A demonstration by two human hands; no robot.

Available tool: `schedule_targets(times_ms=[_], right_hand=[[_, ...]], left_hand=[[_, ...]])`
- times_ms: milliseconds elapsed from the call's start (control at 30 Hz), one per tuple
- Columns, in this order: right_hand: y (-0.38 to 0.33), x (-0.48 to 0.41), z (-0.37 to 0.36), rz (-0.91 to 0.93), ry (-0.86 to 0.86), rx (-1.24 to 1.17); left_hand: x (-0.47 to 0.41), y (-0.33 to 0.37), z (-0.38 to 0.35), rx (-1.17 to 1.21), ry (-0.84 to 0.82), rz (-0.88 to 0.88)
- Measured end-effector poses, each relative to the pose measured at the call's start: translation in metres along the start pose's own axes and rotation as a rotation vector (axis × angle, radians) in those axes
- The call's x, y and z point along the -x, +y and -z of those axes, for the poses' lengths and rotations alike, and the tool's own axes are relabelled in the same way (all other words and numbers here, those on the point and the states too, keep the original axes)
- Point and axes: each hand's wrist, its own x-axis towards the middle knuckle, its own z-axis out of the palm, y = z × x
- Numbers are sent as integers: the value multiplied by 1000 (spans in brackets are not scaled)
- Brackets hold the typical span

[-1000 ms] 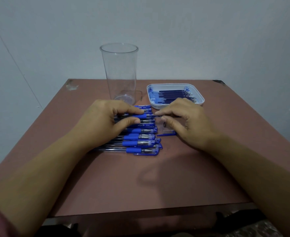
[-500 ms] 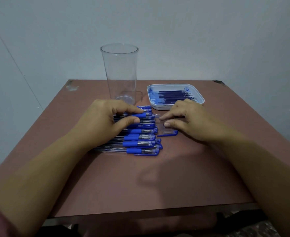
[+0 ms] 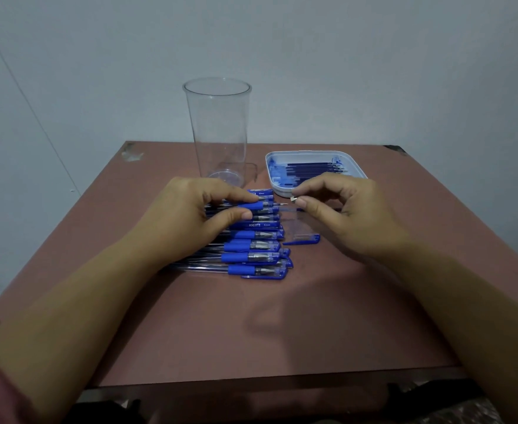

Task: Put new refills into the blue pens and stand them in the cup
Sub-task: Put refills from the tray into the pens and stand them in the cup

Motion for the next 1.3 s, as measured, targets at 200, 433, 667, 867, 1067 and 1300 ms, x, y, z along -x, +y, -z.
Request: schedule_targets(times_ms=[200, 433, 667, 867, 1067, 1300], right_hand=[[-2, 1, -9, 46, -4, 24], [1, 2, -18, 103, 30, 97], [5, -1, -18, 153, -23, 183], [4, -1, -17, 233, 4, 240], [5, -1, -17, 232, 23, 257], [8, -1, -16, 263, 14, 298]], left_hand=[[0, 2, -1, 4, 3, 7], [1, 4, -4, 18, -9, -17], [0, 2, -4, -4, 1, -27], [1, 0, -4, -9, 8, -16], [1, 2, -4, 1, 1, -25], [2, 2, -5, -7, 1, -34]])
